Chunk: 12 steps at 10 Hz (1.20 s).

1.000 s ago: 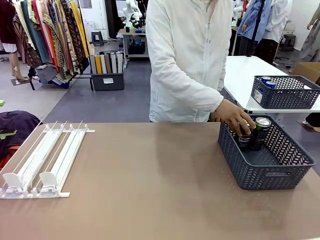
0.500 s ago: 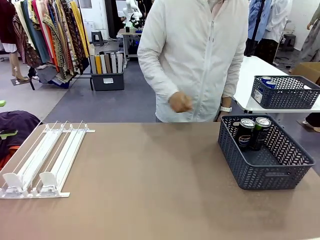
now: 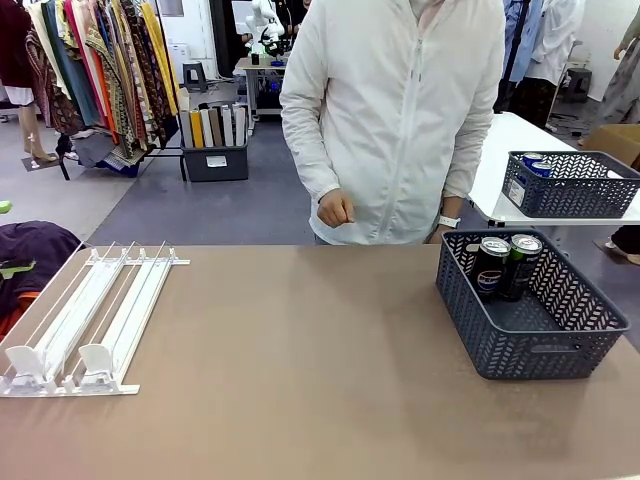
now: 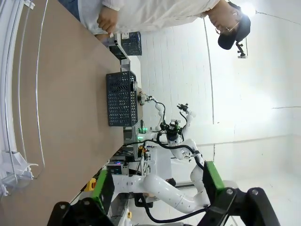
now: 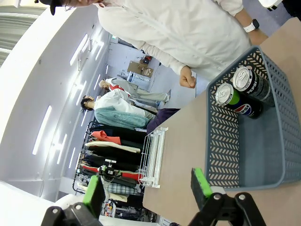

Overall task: Retrieve and store the cans from the dispenser.
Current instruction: Pick up one can from the Automatic Can Dispenser and place it in the middle of the table.

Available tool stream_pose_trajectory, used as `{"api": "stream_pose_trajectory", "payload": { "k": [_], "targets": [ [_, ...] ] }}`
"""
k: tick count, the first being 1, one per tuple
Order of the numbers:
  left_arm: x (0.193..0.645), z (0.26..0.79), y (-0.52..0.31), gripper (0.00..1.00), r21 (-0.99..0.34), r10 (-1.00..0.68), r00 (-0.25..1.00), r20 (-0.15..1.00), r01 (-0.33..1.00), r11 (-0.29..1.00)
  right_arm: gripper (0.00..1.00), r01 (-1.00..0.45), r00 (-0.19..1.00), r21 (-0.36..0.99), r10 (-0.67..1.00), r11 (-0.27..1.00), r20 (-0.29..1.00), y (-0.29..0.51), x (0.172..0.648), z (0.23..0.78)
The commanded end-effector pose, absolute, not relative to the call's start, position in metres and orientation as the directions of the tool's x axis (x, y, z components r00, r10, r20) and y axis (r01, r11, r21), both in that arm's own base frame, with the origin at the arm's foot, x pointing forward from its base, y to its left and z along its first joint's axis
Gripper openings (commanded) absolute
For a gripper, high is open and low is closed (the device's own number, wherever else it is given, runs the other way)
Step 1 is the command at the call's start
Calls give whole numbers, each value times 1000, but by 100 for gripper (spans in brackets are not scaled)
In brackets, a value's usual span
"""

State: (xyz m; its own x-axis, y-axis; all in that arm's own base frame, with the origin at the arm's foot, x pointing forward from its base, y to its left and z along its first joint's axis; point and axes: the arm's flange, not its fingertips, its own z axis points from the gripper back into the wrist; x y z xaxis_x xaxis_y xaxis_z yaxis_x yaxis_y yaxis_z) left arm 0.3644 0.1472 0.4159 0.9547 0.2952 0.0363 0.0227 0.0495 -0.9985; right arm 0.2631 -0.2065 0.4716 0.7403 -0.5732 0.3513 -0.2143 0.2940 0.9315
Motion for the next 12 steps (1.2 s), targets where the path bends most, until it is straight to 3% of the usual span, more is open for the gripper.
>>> {"api": "stream_pose_trajectory", "payload": {
  "k": [1, 12],
  "targets": [
    [361, 419, 145, 100, -999, 302, 952, 39, 31, 29, 100, -235, 726, 931, -587, 278, 358, -205, 266, 475],
    [361, 419, 145, 100, -999, 302, 952, 39, 31, 29, 100, -235, 726, 931, -587, 278, 358, -205, 266, 475]
  ]
}}
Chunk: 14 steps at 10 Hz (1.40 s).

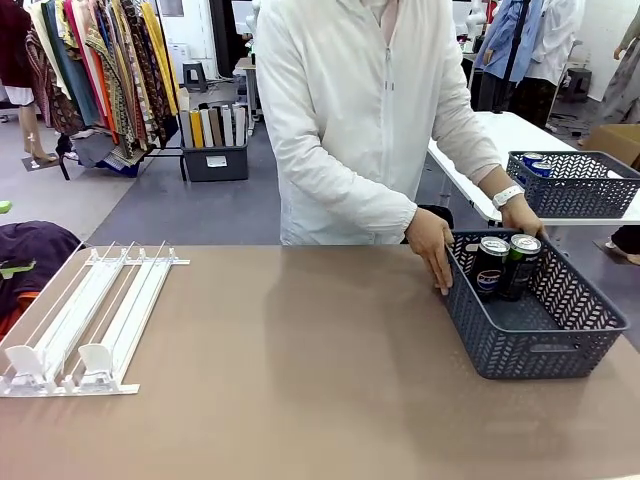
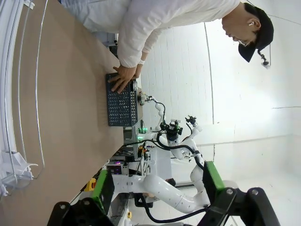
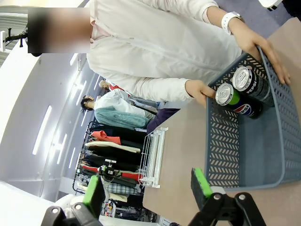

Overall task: Retrieve and store the cans from the dispenser.
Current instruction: Pick up one can from the Automatic Can Dispenser and place it in the middle of the table.

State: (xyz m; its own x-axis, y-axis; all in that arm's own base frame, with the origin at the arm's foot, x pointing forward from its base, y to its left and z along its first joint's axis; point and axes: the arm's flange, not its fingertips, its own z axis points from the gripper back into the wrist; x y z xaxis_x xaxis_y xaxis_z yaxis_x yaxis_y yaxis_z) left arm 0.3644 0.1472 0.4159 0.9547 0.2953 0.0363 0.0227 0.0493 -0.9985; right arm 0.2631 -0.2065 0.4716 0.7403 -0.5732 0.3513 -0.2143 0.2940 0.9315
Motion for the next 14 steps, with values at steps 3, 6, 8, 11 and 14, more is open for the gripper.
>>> {"api": "stream_pose_trajectory", "payload": {
  "k": [3, 6, 8, 11, 14],
  "targets": [
    [361, 419, 145, 100, -999, 302, 952, 39, 31, 29, 100, -235, 726, 931, -587, 278, 358, -205, 266, 475],
    [361, 419, 145, 100, -999, 302, 952, 39, 31, 29, 100, -235, 726, 931, -587, 278, 358, -205, 266, 475],
    [361, 419, 145, 100, -999, 302, 952, 39, 31, 29, 100, -235, 726, 931, -587, 278, 358, -205, 266, 475],
    [361, 419, 145, 100, -999, 302, 952, 39, 31, 29, 100, -235, 726, 931, -587, 278, 358, -205, 266, 475],
    [361, 419, 145, 100, -999, 302, 952, 39, 31, 29, 100, -235, 726, 931, -587, 278, 358, -205, 266, 475]
  ]
}}
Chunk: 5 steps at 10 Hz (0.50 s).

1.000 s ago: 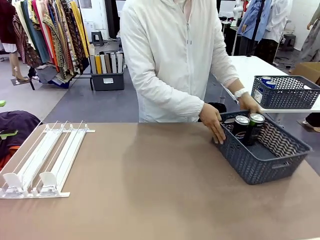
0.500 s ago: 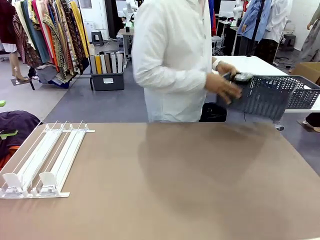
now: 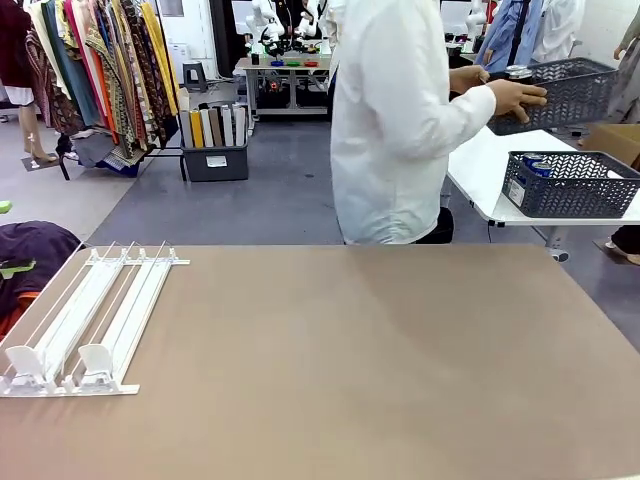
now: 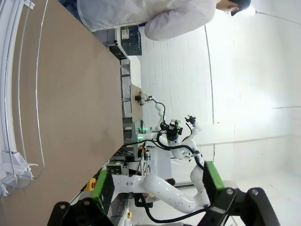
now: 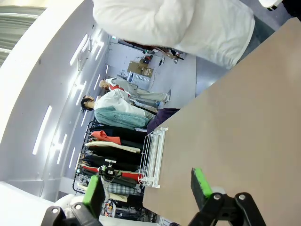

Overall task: Retrieve and store the cans from the dispenser.
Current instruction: Pick up one can from the Automatic Can Dispenser and place it in the middle of the table.

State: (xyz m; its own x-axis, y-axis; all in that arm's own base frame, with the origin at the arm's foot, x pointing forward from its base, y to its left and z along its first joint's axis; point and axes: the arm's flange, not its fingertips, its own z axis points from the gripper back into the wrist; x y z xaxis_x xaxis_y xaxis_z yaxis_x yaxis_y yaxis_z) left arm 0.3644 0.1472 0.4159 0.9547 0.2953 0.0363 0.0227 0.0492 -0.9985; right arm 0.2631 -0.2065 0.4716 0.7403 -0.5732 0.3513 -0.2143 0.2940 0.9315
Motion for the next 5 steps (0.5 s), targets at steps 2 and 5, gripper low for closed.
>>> {"api": "stream_pose_trajectory", "payload": {
  "k": [2, 5],
  "targets": [
    [361, 419, 145, 100, -999, 302, 952, 39, 31, 29, 100, -235, 726, 931, -587, 278, 358, -205, 266, 475],
    [361, 419, 145, 100, -999, 302, 952, 39, 31, 29, 100, -235, 726, 931, -587, 278, 358, -205, 266, 475]
  ]
}}
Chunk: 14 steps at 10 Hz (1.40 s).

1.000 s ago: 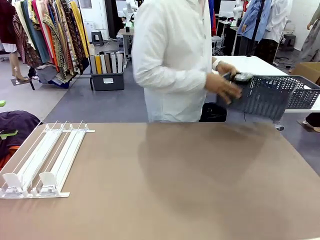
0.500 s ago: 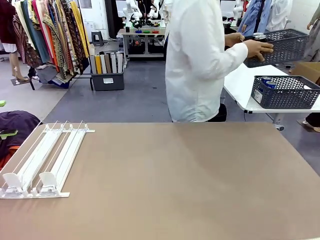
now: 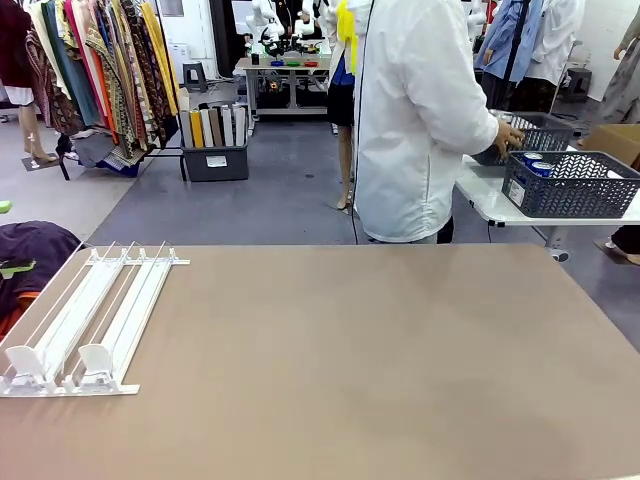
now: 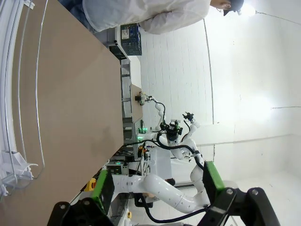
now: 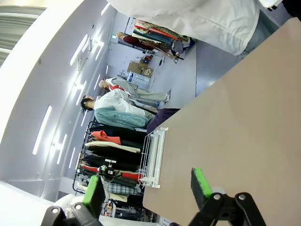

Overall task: Retrieve and store the cans from the dispenser.
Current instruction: Pick up one can from the Automatic Can Dispenser and place it in the middle of the table.

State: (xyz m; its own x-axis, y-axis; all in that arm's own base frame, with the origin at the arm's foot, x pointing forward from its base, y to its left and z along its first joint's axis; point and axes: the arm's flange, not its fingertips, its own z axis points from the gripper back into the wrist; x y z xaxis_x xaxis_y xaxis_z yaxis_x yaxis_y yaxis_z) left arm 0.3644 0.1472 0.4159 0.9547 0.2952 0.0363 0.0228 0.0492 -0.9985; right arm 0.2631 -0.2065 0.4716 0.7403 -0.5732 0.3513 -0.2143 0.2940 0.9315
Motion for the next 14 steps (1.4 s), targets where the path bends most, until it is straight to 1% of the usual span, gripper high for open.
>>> {"api": "stream_pose_trajectory", "payload": {
  "k": [1, 14],
  "targets": [
    [361, 419, 145, 100, -999, 302, 952, 39, 31, 29, 100, -235, 726, 931, -587, 278, 358, -205, 266, 475],
    [361, 419, 145, 100, -999, 302, 952, 39, 31, 29, 100, -235, 726, 931, -587, 278, 358, -205, 266, 475]
  ]
}}
